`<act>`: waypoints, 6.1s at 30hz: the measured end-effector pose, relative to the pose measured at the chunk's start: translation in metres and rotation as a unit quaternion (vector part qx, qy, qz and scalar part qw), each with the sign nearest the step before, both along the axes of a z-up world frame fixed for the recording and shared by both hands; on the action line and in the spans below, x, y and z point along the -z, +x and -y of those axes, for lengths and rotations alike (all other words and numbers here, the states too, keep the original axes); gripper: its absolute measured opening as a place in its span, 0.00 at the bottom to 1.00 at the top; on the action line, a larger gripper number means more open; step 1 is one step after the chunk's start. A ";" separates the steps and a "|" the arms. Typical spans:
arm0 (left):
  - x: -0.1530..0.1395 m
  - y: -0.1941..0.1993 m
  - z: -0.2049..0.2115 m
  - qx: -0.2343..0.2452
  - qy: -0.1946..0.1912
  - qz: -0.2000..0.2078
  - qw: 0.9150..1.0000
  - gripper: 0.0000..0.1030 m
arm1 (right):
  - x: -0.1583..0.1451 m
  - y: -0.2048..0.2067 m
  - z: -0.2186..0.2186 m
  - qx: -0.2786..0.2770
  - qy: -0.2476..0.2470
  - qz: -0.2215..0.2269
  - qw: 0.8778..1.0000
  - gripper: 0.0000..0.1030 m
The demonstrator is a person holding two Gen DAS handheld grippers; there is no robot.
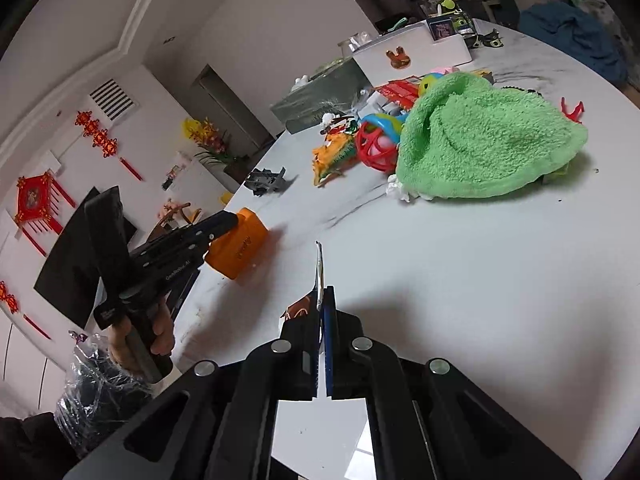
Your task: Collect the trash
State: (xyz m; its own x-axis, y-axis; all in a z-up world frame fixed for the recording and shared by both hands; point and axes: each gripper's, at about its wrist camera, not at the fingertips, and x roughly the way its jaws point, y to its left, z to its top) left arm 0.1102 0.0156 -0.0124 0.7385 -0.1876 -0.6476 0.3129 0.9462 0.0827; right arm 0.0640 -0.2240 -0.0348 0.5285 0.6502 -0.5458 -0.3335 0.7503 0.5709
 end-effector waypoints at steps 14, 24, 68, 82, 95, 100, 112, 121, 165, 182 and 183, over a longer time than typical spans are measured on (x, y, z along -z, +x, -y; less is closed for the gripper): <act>0.027 -0.002 -0.021 -0.029 0.000 -0.051 0.998 0.55 | -0.005 -0.005 0.008 0.007 -0.011 0.007 1.000 0.03; 0.045 -0.010 -0.017 -0.089 0.044 -0.078 0.992 0.91 | 0.002 -0.005 0.000 -0.013 -0.017 0.007 1.000 0.05; 0.173 -0.206 0.011 0.044 0.062 -0.214 0.974 0.81 | 0.102 -0.138 -0.060 -0.185 -0.136 -0.113 0.967 0.40; 0.018 -0.186 0.010 0.075 -0.131 -0.060 0.987 0.88 | -0.041 0.080 0.025 0.058 -0.318 0.110 0.940 0.69; -0.009 -0.048 0.080 0.078 -0.058 -0.022 0.995 0.88 | -0.103 0.016 0.101 0.071 -0.102 0.151 0.981 0.03; -0.021 0.042 0.126 0.100 -0.055 -0.055 0.992 0.88 | -0.112 -0.045 0.158 0.110 -0.053 0.140 0.983 0.03; 0.026 0.154 0.209 0.109 0.144 -0.136 0.974 0.56 | -0.041 -0.052 0.166 0.105 -0.026 0.063 0.992 0.04; -0.110 0.038 0.124 0.098 -0.017 -0.006 0.995 0.04 | -0.126 -0.073 0.136 0.052 -0.006 0.169 0.984 0.04; -0.026 0.080 -0.073 -0.189 -0.116 -0.131 0.966 0.55 | -0.147 -0.058 0.058 -0.029 -0.030 0.168 0.985 0.04; 0.021 0.197 -0.070 -0.364 -0.149 -0.160 0.905 0.38 | -0.110 -0.005 0.063 -0.048 -0.006 0.127 0.991 0.04; 0.017 0.189 -0.070 -0.350 -0.152 -0.154 0.911 0.37 | -0.111 -0.006 0.060 -0.050 -0.007 0.127 0.991 0.03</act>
